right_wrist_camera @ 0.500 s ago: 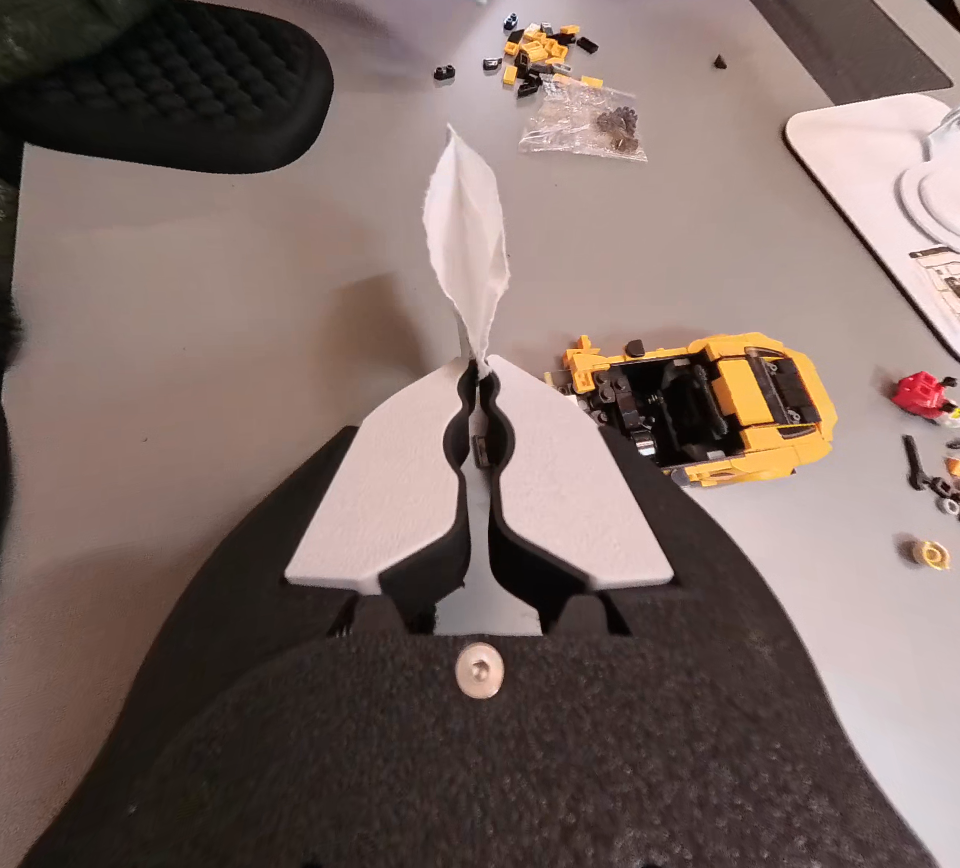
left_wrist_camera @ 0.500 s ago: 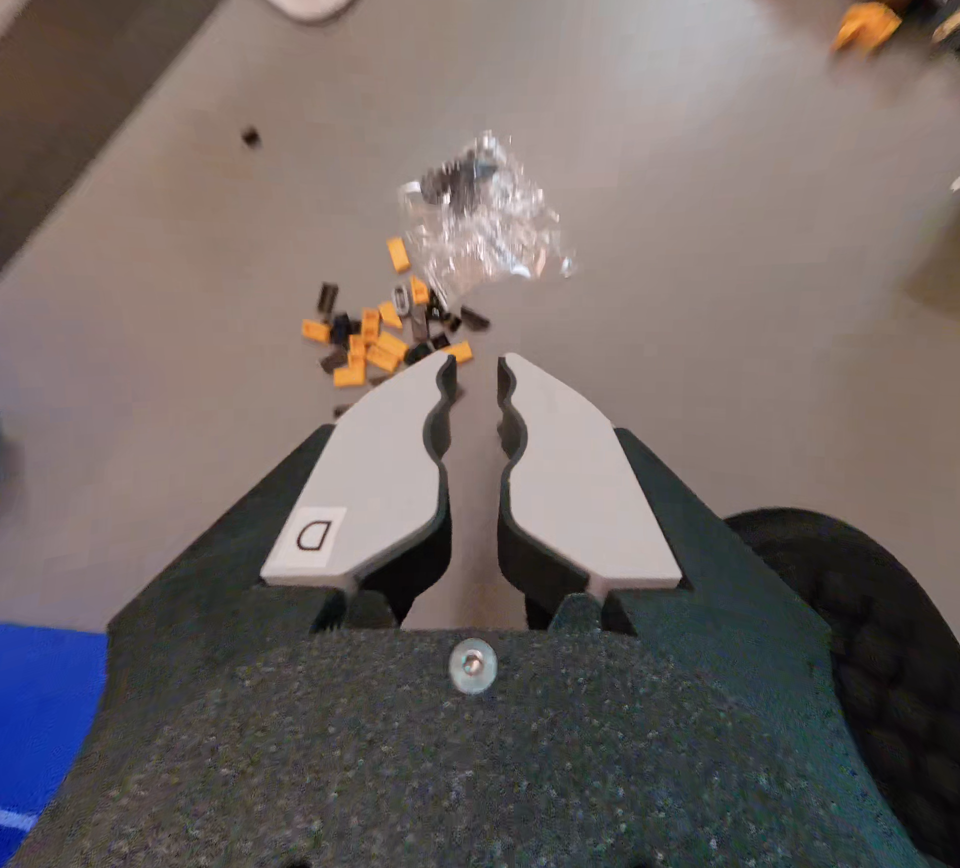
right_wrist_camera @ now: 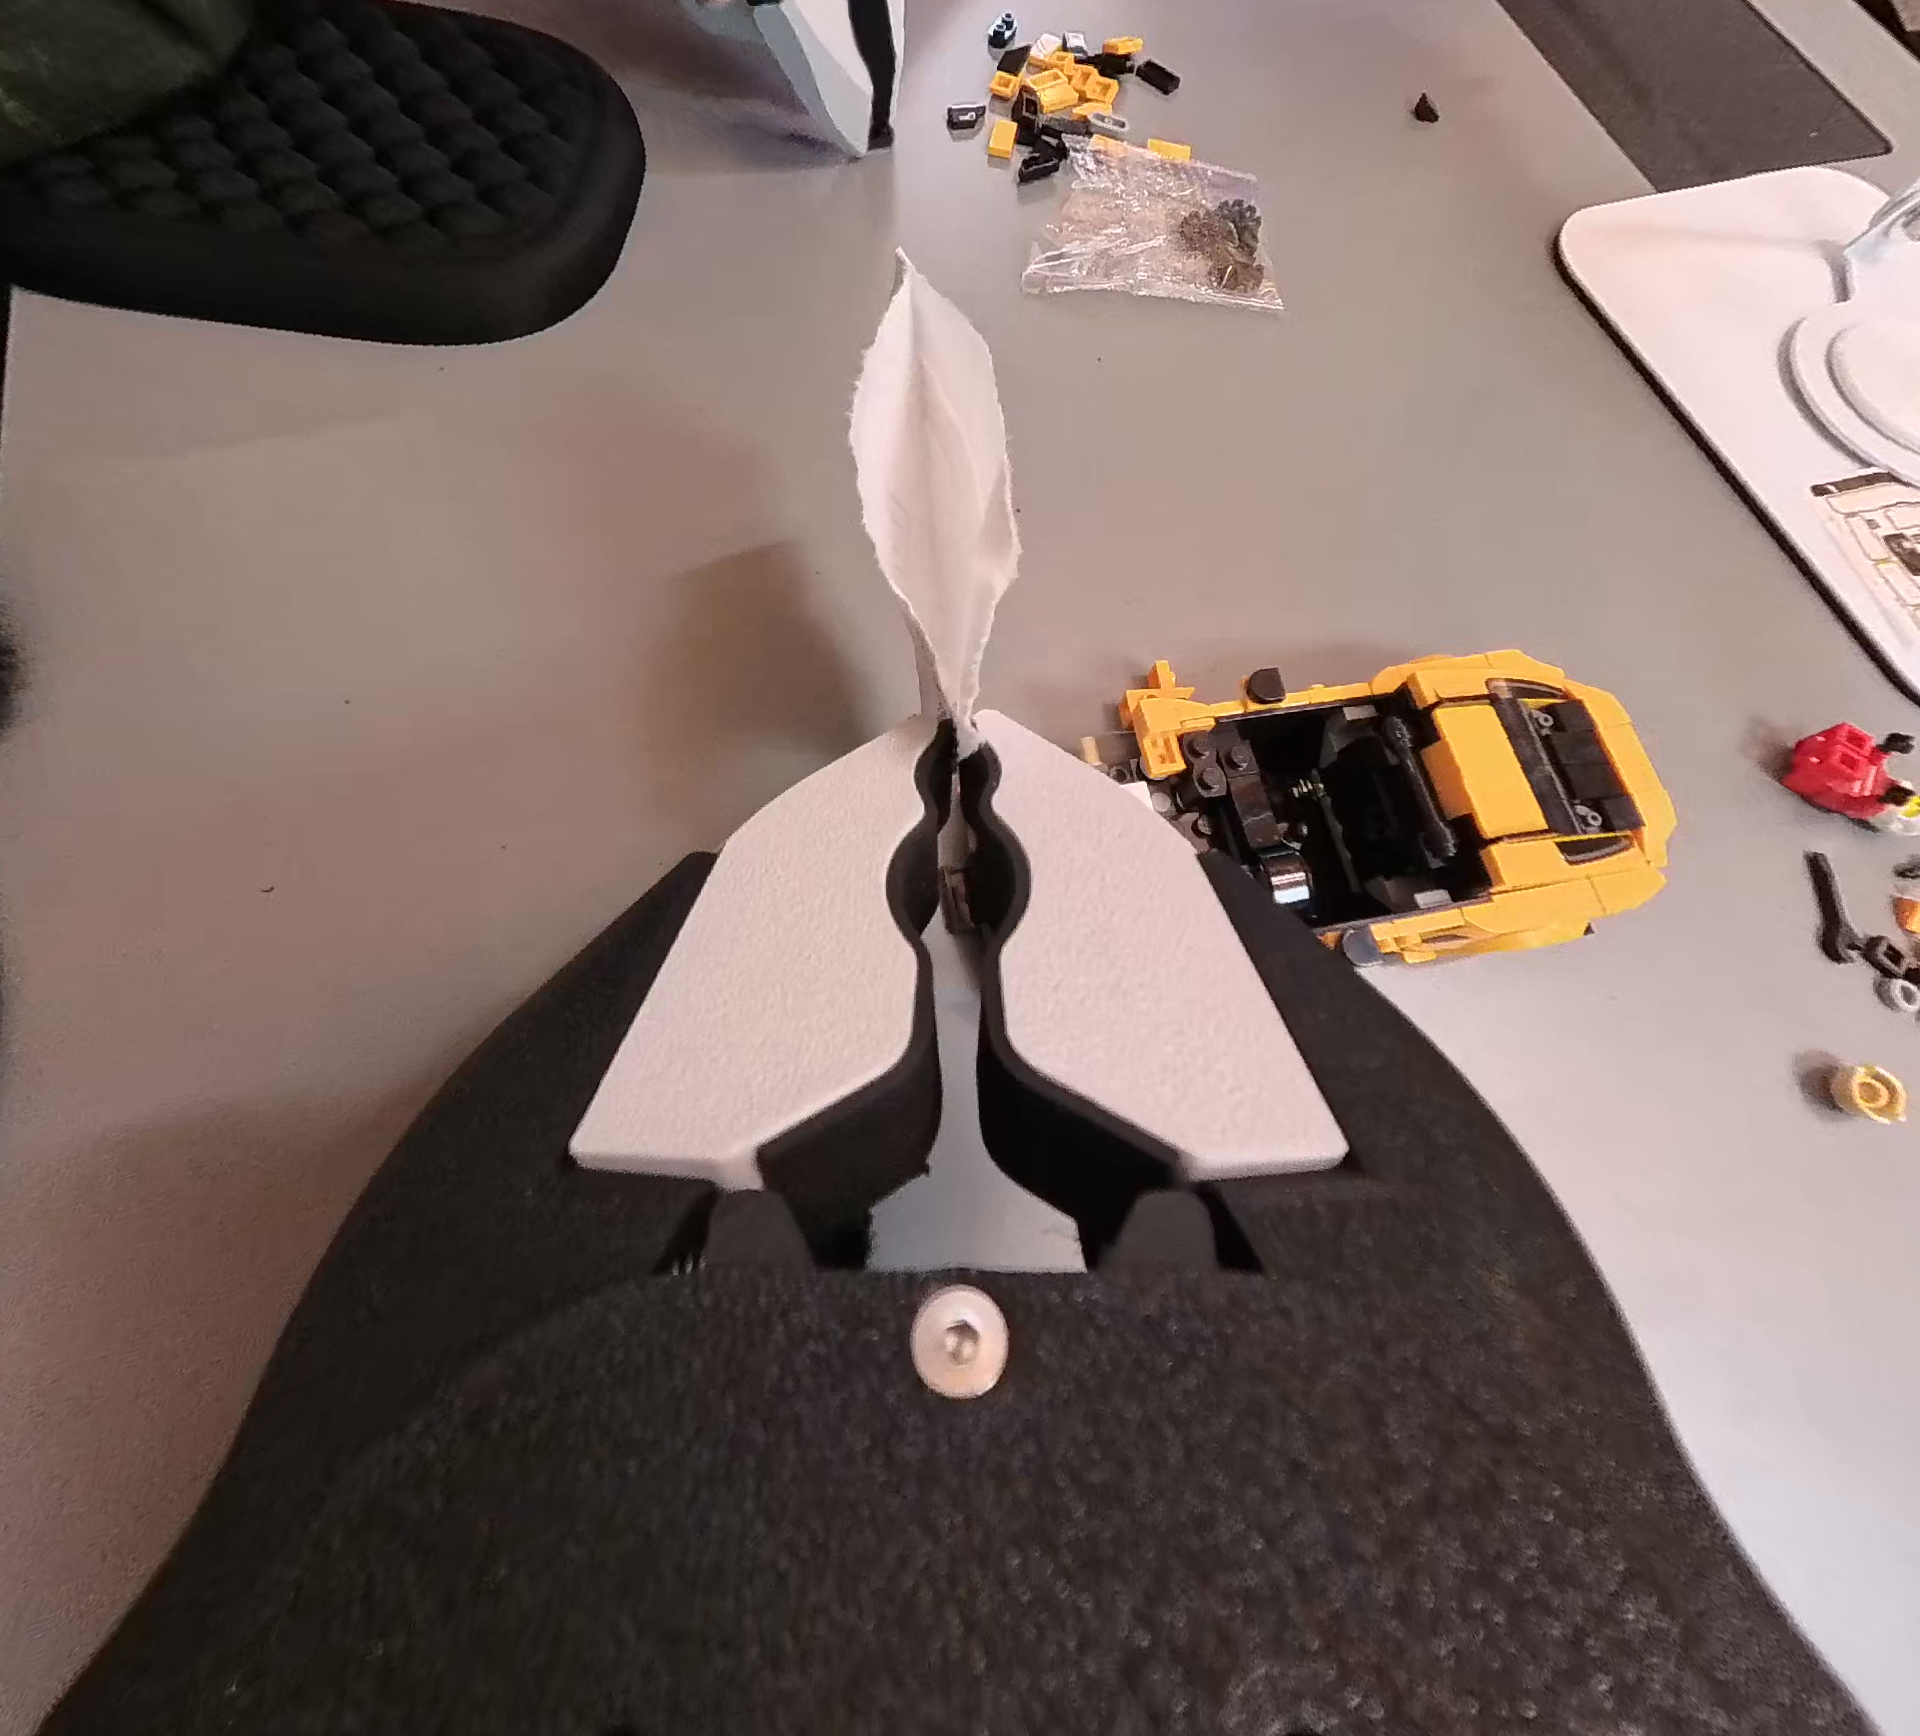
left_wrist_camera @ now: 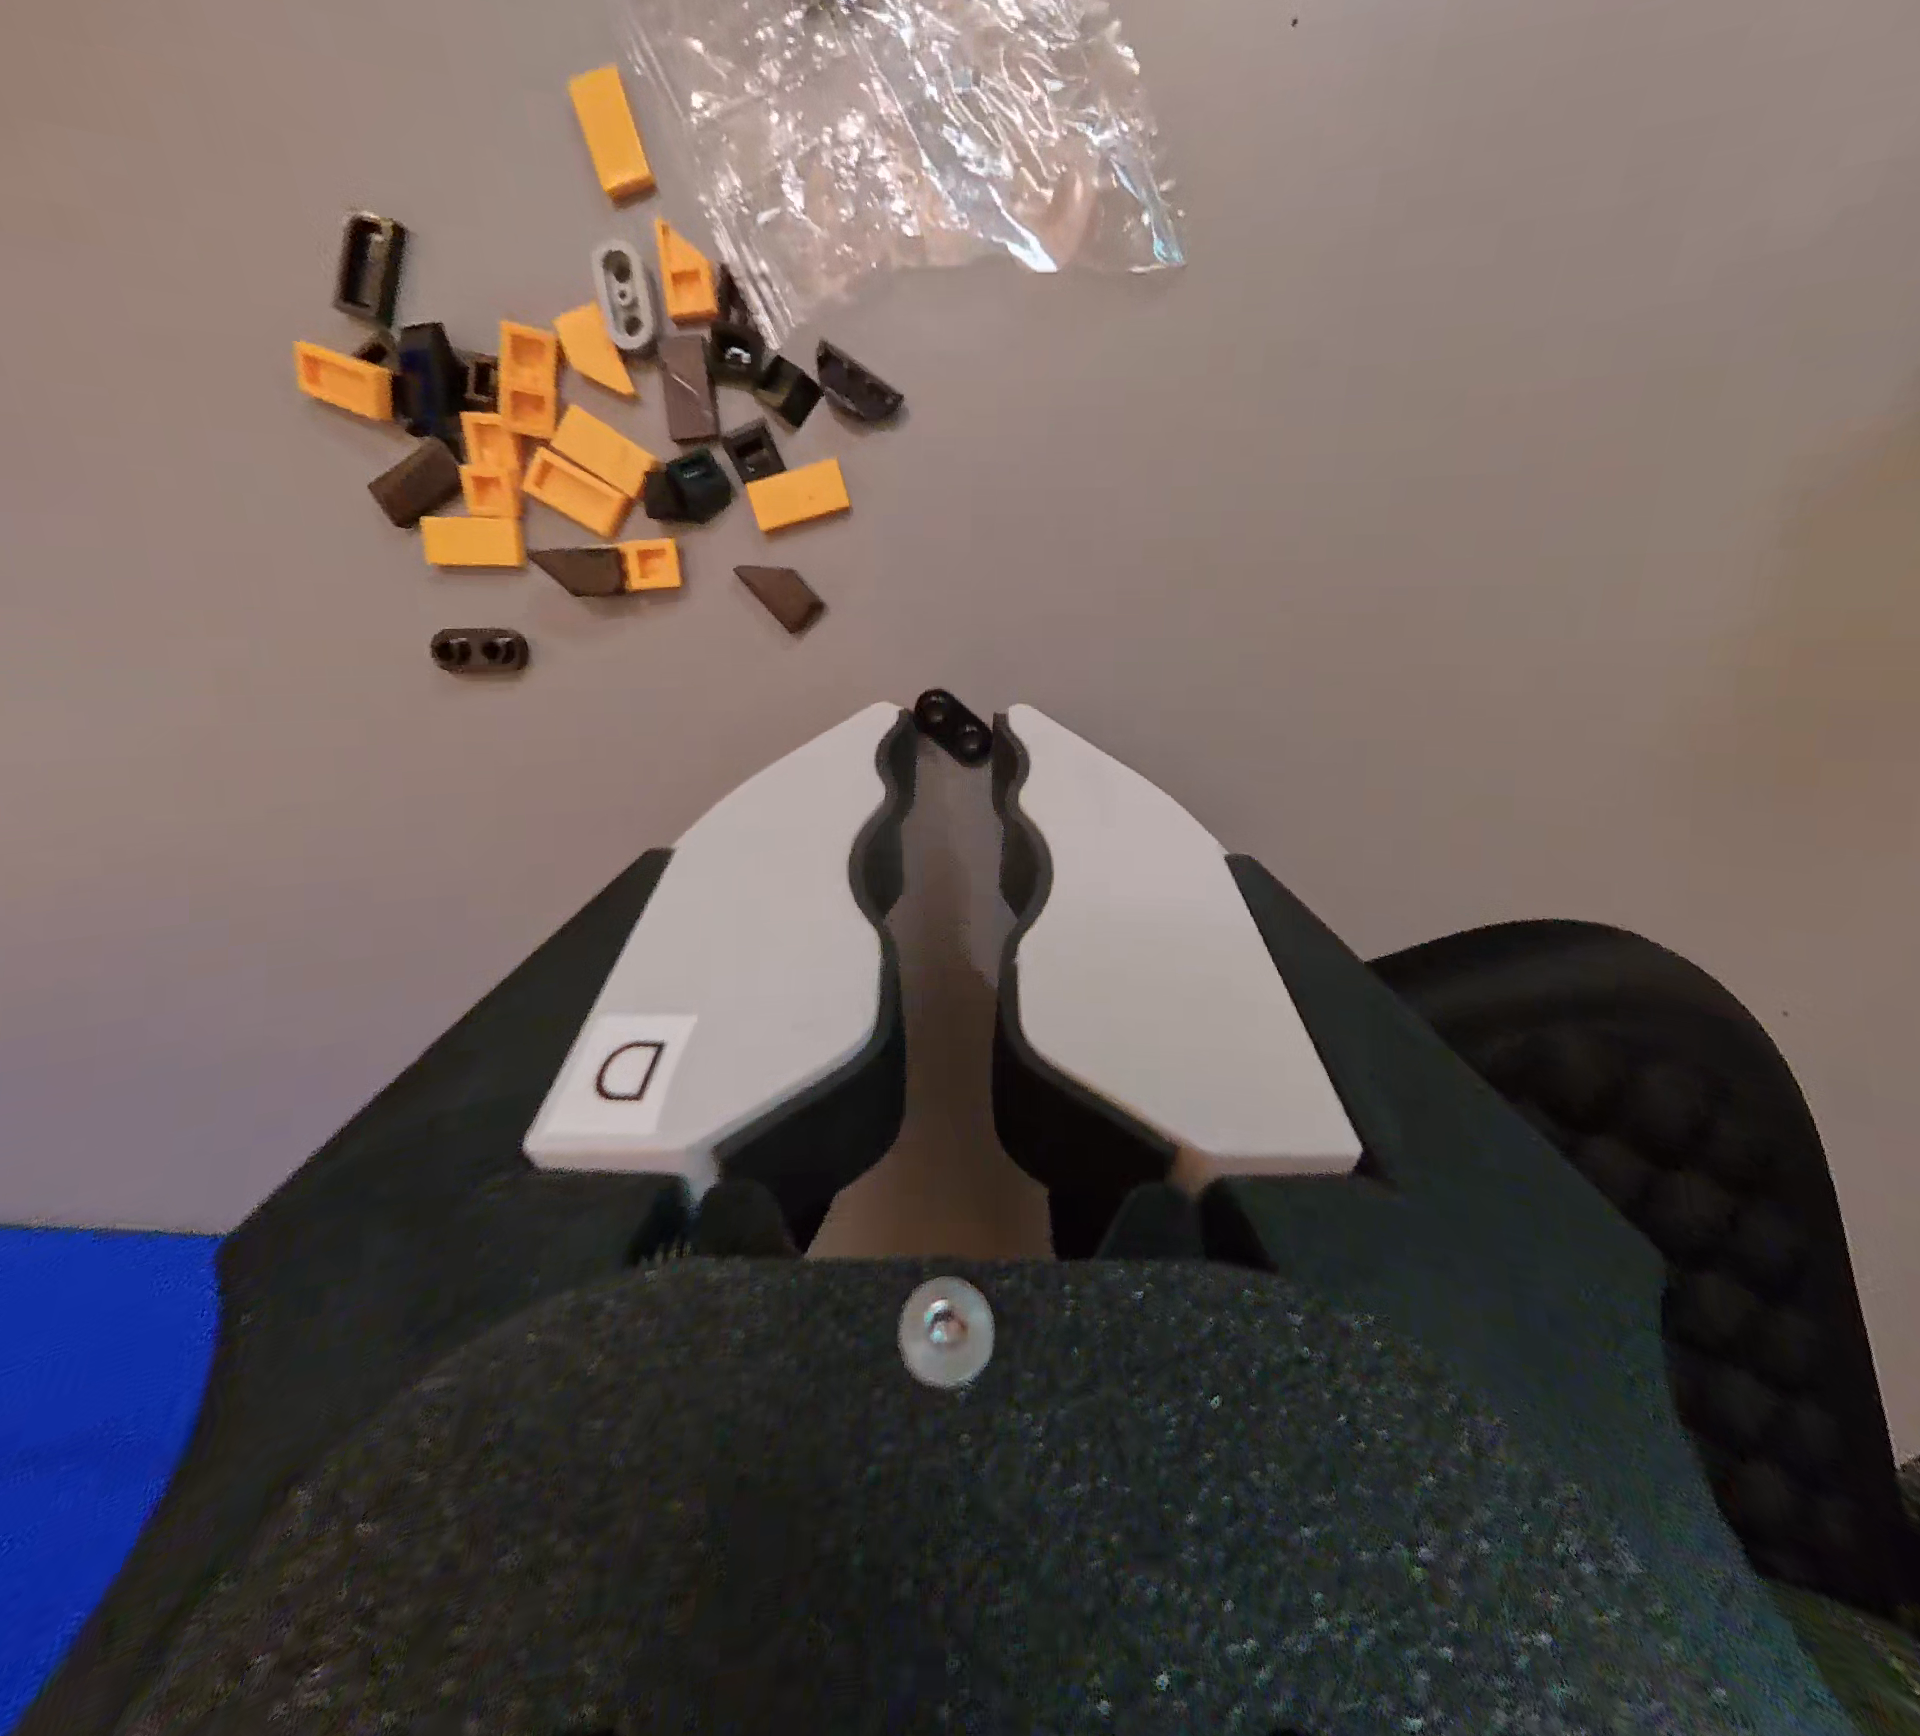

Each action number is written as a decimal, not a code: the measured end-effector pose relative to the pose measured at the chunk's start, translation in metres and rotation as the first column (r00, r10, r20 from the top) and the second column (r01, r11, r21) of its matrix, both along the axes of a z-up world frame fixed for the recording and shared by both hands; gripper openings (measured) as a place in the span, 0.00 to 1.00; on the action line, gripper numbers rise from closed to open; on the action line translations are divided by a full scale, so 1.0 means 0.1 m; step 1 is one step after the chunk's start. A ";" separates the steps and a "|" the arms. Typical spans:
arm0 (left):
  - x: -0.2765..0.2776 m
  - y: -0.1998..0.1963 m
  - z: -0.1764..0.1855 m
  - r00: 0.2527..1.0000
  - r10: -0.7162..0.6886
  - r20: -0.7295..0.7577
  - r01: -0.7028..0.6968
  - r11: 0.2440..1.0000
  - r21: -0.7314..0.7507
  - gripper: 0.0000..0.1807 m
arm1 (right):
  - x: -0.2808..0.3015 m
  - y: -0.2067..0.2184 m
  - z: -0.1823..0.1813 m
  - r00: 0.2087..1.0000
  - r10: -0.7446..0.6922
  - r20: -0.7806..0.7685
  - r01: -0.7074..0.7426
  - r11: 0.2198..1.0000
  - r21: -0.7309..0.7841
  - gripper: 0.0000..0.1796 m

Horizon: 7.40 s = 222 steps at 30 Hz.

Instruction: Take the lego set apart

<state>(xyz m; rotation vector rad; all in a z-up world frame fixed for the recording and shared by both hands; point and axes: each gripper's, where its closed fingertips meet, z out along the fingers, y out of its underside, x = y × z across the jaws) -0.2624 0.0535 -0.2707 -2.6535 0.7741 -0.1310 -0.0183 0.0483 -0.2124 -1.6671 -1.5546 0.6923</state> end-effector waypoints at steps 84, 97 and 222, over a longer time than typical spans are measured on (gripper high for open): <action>0.31 1.11 0.09 0.860 -0.361 -0.360 0.455 0.862 0.224 0.17 | 0.06 -0.09 0.03 0.998 0.058 -0.010 -0.058 0.997 -0.041 0.00; 0.74 1.40 0.24 0.860 -0.391 -0.327 0.493 0.801 0.339 0.00 | 0.06 -0.10 0.00 0.998 0.065 -0.009 -0.065 0.997 -0.048 0.00; 0.50 1.27 0.02 0.990 -0.089 0.108 0.066 0.978 0.197 0.20 | 0.01 -0.20 -0.03 0.994 0.106 -0.016 -0.107 0.993 -0.054 0.00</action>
